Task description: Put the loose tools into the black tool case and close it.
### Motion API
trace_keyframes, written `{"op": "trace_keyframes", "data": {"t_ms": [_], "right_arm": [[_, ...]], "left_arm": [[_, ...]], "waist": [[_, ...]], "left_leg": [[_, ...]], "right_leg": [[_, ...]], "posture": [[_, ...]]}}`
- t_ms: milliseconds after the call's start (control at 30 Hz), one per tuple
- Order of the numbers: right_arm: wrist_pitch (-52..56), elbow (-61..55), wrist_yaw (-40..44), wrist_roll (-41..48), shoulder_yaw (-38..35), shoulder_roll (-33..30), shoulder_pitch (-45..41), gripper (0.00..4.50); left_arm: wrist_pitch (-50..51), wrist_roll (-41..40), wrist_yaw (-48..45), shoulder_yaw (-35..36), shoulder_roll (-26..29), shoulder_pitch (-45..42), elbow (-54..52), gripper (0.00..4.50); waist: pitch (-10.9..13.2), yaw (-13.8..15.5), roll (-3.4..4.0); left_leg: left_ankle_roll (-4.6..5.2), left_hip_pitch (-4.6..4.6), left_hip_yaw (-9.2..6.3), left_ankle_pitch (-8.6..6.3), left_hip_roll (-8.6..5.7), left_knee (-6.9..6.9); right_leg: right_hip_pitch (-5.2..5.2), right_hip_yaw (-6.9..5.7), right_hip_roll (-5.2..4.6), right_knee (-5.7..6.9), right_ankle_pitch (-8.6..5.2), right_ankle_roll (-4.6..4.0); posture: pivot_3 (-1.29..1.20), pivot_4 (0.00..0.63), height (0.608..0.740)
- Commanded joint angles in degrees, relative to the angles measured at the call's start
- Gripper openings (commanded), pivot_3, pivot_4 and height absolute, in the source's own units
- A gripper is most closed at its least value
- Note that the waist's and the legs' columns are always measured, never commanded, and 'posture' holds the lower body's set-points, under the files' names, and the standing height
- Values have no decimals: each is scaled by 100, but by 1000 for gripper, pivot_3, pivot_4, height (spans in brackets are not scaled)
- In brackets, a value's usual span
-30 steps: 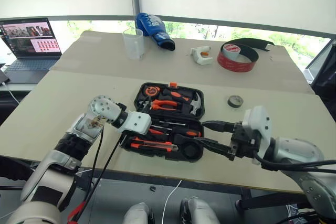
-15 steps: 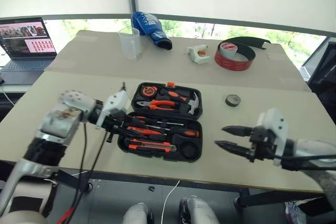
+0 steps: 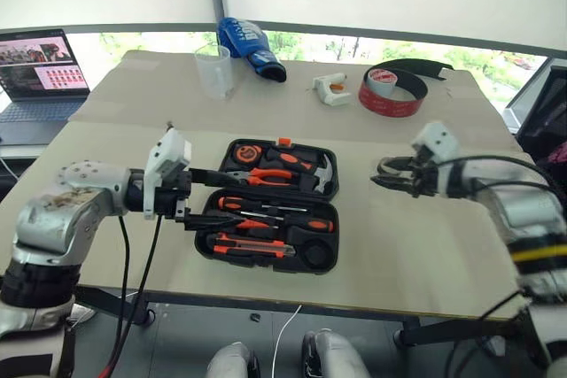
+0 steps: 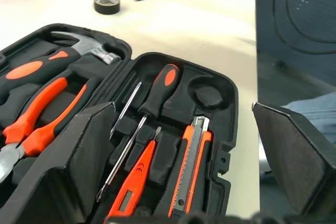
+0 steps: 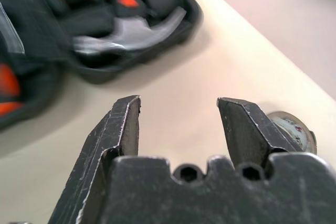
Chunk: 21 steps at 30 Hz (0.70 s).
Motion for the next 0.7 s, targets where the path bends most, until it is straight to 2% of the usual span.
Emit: {"op": "trace_keyframes", "data": {"t_ms": [33, 300, 333, 433, 467, 600, 700], "right_arm": [[-710, 1449, -147, -652, 176, 246, -641, 3296], [-1433, 3329, -415, -1259, 125, 708, -1373, 3296], [-1478, 3513, -489, -1320, 122, 760, -1419, 2796], [-1686, 3806, -545, -1403, 51, 852, -1493, 1830], [-1729, 3861, -542, -1405, 4, 872, -1514, 1631], [-1948, 3906, -492, -1454, -89, 862, -1528, 111], [-2090, 3721, -280, -1470, -140, 817, -1484, 46]], "left_arm": [[-17, -91, 296, 259, 68, 140, -365, 4500], [-89, -112, 559, 362, 140, 413, -608, 4500], [-112, -96, 587, 366, 149, 448, -628, 4500], [-145, -99, 642, 363, 170, 484, -660, 4500], [-152, -104, 650, 358, 175, 484, -662, 4500], [-209, -82, 632, 298, 196, 440, -610, 4500], [-338, 24, 541, 158, 219, 400, -526, 4500]], "waist": [[1, 9, 2], [7, -8, 13], [7, -20, 13], [7, -44, 14], [7, -45, 14], [8, -45, 16], [11, -48, 20]], "left_leg": [[0, -1, 0, 0, 0, -2], [-5, -2, 7, 2, 1, -6], [-6, 0, 7, 3, 1, -5], [-19, 4, 6, 10, 4, -7], [-23, 5, 5, 13, 6, -7], [-36, 8, 5, 21, 11, -6], [-37, 8, 5, 22, 11, -7]], "right_leg": [[0, -1, -2, -2, 0, 0], [1, -5, -8, 1, -1, 1], [1, -3, -8, 3, -1, 1], [1, -1, -6, 5, -1, 0], [1, -1, -6, 8, -1, 0], [2, -1, -5, 13, 1, -4], [2, 0, -5, 13, 2, -6]], "posture": [[0, 150, 730], [0, 150, 730], [0, 150, 730], [0, 150, 730], [0, 150, 730], [0, 150, 730], [0, 150, 730]]}}
